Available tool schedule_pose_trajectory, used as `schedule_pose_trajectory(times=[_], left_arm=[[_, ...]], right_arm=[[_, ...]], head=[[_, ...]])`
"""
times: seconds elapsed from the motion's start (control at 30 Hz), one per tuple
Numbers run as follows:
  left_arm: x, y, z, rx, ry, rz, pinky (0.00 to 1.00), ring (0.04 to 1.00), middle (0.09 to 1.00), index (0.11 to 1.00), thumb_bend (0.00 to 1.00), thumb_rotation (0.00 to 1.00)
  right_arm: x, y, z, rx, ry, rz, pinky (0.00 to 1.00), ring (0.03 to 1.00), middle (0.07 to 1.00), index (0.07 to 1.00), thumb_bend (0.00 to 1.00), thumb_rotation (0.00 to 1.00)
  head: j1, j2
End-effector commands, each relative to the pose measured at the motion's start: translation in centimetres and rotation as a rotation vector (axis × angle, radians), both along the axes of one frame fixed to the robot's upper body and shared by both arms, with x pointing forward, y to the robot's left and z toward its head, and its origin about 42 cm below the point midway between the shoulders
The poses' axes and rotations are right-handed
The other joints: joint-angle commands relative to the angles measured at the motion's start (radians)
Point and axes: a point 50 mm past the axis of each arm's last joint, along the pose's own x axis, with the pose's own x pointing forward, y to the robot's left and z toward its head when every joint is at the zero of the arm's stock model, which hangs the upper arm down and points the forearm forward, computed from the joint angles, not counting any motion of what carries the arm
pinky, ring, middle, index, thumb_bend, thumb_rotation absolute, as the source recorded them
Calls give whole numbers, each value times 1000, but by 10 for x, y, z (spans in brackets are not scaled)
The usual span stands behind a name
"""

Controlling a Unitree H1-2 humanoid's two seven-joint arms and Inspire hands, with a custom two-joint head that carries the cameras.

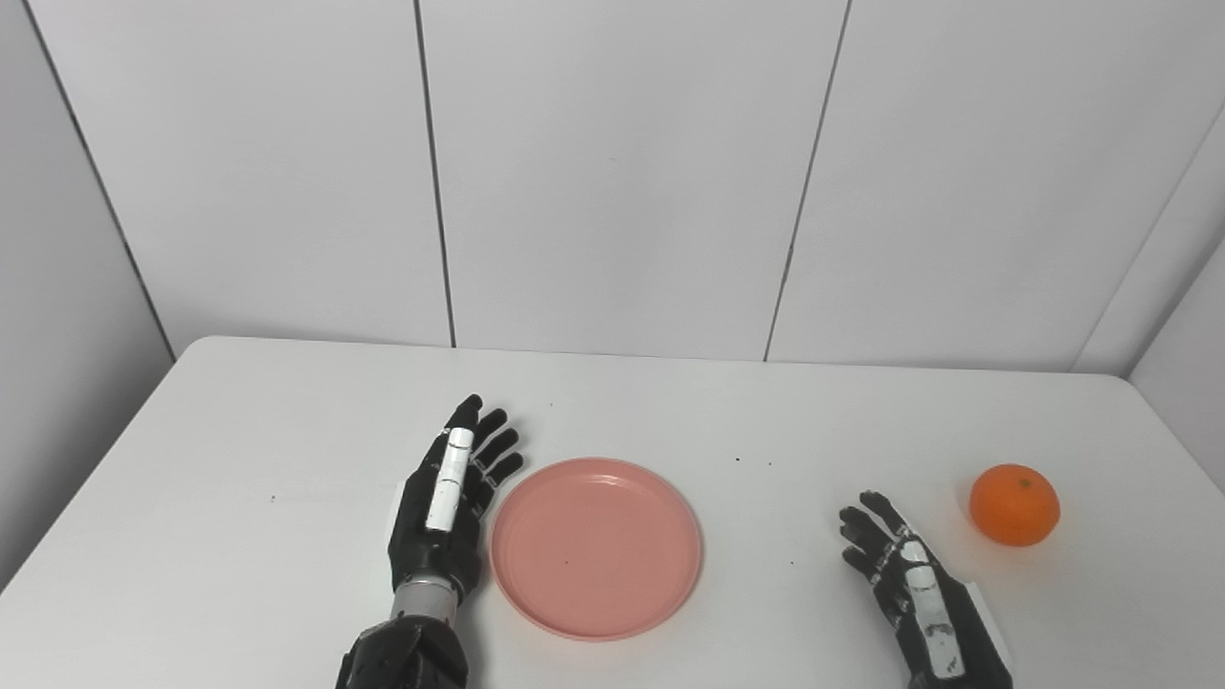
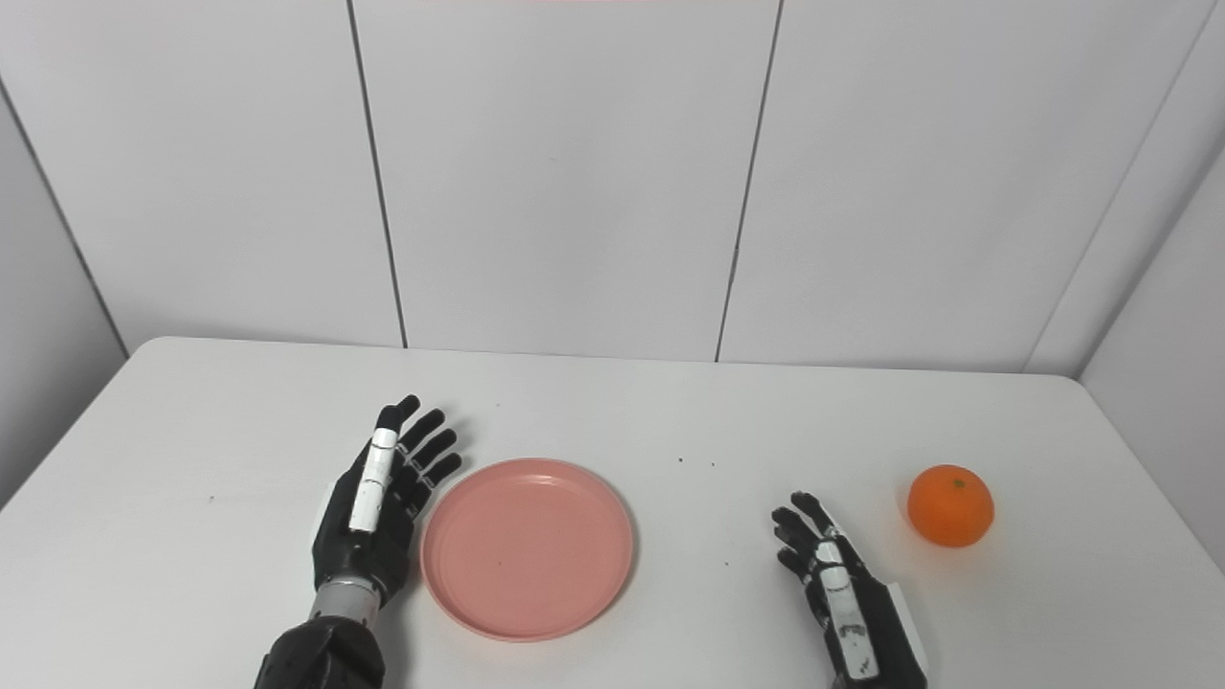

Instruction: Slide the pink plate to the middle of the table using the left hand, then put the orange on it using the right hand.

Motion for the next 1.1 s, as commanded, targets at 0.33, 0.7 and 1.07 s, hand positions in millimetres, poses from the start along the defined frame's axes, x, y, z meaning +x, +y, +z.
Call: schedule_pose_trajectory(times=[0.33,0.7,1.07], left_arm=[[6,5,16,-41,-59,-9,784,811,806,827,793,616],[5,3,13,-35,-54,-28,799,820,824,841,775,652],[11,10,0,67,-92,-22,814,819,813,824,752,588]], right_arm=[[-12,23,-27,25,115,2,880,872,832,870,855,878],[-13,21,-28,20,118,1,879,871,830,871,875,872],[-12,24,-17,-107,-75,-95,817,812,786,811,824,778]], head=[[-32,5],[-30,3],[-103,-38]])
